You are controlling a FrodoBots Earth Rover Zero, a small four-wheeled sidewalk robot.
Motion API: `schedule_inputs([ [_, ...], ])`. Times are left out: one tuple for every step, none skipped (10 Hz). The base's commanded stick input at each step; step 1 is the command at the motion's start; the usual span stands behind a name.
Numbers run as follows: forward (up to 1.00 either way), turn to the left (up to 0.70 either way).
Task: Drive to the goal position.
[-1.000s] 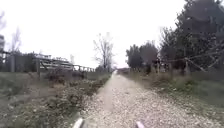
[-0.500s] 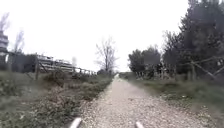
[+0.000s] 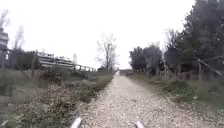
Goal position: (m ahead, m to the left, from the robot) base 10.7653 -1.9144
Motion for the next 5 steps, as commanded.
schedule_inputs([
  [0.50, 0.00],
  [0.50, 0.00],
  [0.50, -0.33],
  [0.50, -0.24],
  [0.50, 0.00],
])
